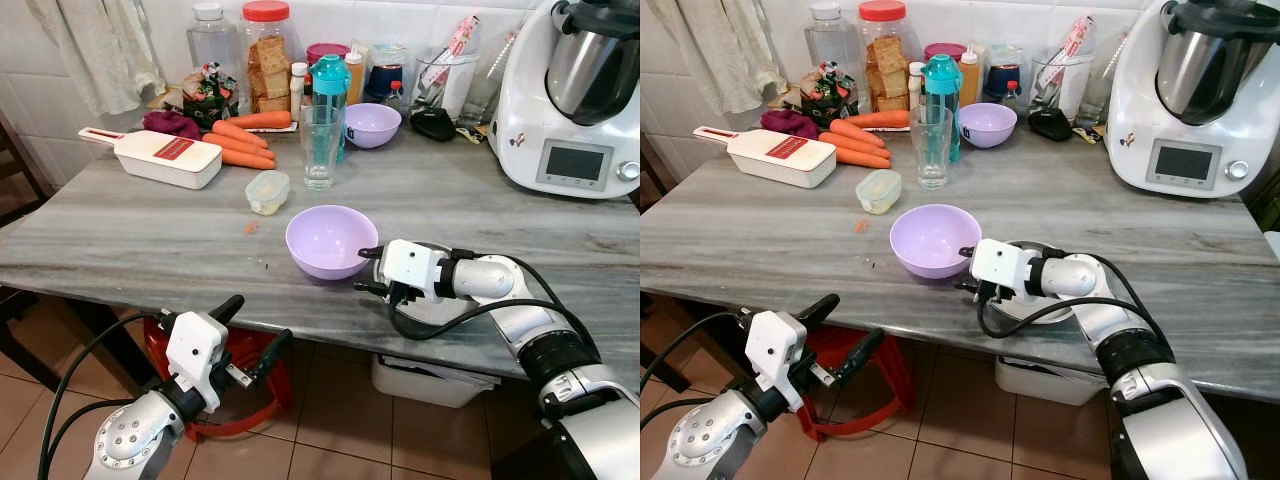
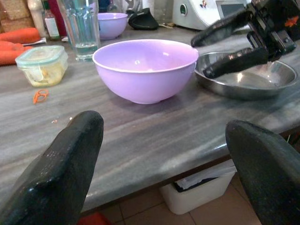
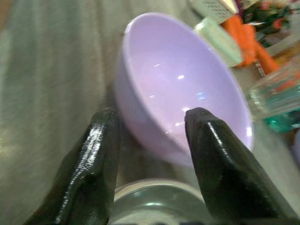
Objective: Setting the table
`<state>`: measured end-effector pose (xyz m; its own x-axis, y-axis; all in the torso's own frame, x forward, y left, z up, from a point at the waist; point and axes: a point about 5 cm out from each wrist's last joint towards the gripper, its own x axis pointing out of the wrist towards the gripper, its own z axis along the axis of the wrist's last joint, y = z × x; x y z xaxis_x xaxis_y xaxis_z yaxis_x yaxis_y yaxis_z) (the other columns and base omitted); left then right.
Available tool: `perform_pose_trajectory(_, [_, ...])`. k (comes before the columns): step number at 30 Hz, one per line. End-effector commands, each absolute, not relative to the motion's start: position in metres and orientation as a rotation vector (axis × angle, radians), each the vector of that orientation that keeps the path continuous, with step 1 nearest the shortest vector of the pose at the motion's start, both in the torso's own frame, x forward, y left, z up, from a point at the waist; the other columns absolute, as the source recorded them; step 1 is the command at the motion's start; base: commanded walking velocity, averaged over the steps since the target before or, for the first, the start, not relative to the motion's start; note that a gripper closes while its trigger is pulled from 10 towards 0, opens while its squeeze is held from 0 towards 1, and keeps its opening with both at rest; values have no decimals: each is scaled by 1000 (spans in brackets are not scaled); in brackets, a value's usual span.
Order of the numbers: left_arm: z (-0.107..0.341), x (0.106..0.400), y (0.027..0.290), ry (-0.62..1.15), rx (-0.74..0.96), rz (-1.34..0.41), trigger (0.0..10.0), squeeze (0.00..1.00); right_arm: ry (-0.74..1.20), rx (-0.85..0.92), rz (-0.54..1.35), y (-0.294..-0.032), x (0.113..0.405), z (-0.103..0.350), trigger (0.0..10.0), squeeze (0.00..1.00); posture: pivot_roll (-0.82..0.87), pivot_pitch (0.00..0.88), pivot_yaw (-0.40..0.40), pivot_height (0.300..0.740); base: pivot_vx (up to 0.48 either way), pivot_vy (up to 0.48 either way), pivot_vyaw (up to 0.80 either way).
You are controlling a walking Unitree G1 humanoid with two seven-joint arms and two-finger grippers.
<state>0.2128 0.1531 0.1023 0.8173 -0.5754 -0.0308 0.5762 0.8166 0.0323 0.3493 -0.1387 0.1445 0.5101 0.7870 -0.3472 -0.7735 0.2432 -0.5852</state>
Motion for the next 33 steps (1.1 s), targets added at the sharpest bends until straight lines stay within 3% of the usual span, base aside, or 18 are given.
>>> perform_pose_trajectory(1, [103, 215, 152, 13, 48, -617, 10000, 0, -102, -755, 1023, -137, 354, 164, 10000, 1000, 118, 0, 11, 740, 0, 0, 0])
perform_pose_trajectory(10, [107, 218, 151, -1, 44, -630, 10000, 0, -263, -571, 866, -131, 340, 182, 10000, 1000, 118, 0, 18, 740, 0, 0, 0])
perform_pose_trajectory(15, [108, 219, 153, -7, 47, -627, 10000, 0, -293, -380, 637, -138, 327, 179, 10000, 1000, 109, 0, 36, 740, 0, 0, 0])
perform_pose_trajectory(17, [109, 220, 154, -8, 45, -635, 10000, 0, -275, -249, 448, -142, 313, 166, 10000, 1000, 105, 0, 52, 740, 0, 0, 0])
perform_pose_trajectory(27, [113, 226, 157, -14, 58, -668, 10000, 0, -252, -177, 173, -154, 297, 157, 10000, 1000, 79, 0, 90, 740, 0, 0, 0])
perform_pose_trajectory(29, [115, 231, 156, -24, 66, -677, 10000, 0, -165, -102, 20, -169, 294, 147, 10000, 1000, 73, 0, 92, 740, 0, 0, 0])
perform_pose_trajectory(33, [115, 232, 155, -24, 64, -679, 10000, 0, -87, -53, -14, -171, 291, 137, 10000, 1000, 71, 0, 88, 740, 0, 0, 0])
